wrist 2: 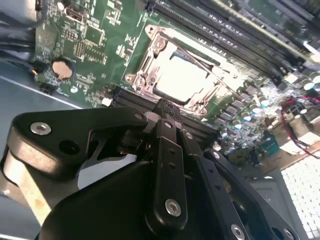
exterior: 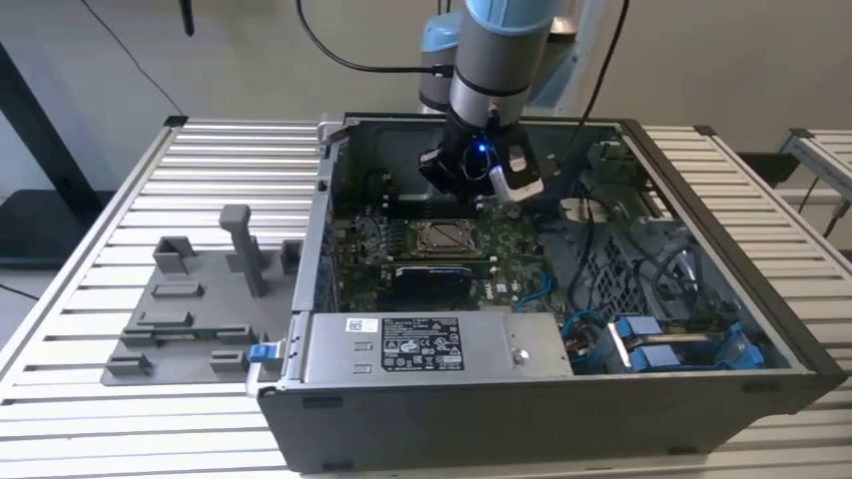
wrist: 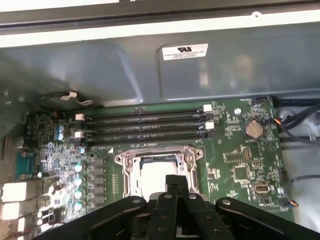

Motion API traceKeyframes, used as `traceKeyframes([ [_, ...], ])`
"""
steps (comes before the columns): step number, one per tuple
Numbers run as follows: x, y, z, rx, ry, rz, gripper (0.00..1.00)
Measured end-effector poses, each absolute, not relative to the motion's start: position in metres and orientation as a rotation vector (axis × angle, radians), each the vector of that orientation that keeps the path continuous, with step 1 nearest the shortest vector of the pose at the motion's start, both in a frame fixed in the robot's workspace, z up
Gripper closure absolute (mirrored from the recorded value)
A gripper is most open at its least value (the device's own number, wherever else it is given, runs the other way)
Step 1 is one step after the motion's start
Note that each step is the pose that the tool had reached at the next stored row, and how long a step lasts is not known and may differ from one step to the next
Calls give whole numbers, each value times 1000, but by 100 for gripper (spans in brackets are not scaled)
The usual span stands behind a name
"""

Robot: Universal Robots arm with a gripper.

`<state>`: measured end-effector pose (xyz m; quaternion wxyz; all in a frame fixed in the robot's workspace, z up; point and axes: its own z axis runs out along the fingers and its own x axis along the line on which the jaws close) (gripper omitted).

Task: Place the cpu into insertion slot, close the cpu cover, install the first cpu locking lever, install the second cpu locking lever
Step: 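Install the second cpu locking lever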

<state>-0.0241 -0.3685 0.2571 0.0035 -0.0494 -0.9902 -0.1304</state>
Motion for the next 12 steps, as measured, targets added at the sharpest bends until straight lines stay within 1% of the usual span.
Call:
traceKeyframes([
  [4,-24,-386,258,-155,-3104,-408,89],
  [12,-29,-394,257,-155,-3104,-405,89],
])
